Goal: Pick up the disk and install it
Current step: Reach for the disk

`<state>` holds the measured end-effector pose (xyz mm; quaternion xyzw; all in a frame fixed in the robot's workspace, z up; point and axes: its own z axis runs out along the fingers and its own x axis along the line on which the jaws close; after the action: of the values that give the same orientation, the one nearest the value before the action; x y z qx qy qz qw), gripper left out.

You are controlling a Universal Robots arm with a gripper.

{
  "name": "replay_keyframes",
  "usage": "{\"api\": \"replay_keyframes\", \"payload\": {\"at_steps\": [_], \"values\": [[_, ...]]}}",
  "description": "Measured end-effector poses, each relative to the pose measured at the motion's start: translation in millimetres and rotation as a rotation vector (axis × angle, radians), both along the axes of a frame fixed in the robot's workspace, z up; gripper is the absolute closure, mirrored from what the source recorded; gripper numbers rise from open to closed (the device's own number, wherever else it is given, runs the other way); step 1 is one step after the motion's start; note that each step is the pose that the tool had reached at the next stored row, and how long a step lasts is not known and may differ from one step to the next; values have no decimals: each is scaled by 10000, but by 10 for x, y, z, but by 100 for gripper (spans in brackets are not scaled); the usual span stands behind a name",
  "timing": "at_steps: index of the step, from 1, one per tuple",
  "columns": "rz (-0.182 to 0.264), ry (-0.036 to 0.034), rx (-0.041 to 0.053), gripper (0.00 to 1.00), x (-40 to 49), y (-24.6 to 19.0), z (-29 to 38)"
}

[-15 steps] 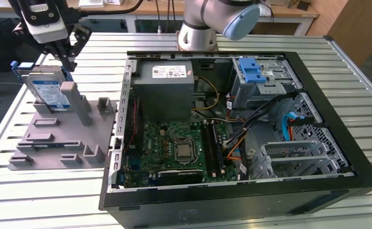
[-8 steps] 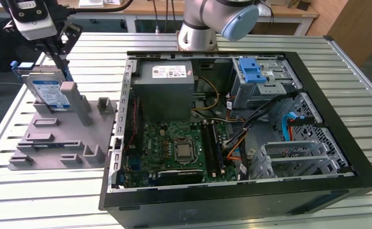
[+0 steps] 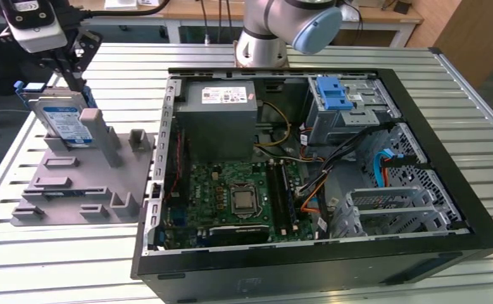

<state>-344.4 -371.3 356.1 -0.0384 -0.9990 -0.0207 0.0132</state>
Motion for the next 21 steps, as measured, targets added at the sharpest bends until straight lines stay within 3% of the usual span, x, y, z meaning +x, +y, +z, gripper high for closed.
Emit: {"api": "replay_keyframes", "payload": {"at_steps": [21], "values": [[0, 0, 0, 89, -259, 35, -17]]}}
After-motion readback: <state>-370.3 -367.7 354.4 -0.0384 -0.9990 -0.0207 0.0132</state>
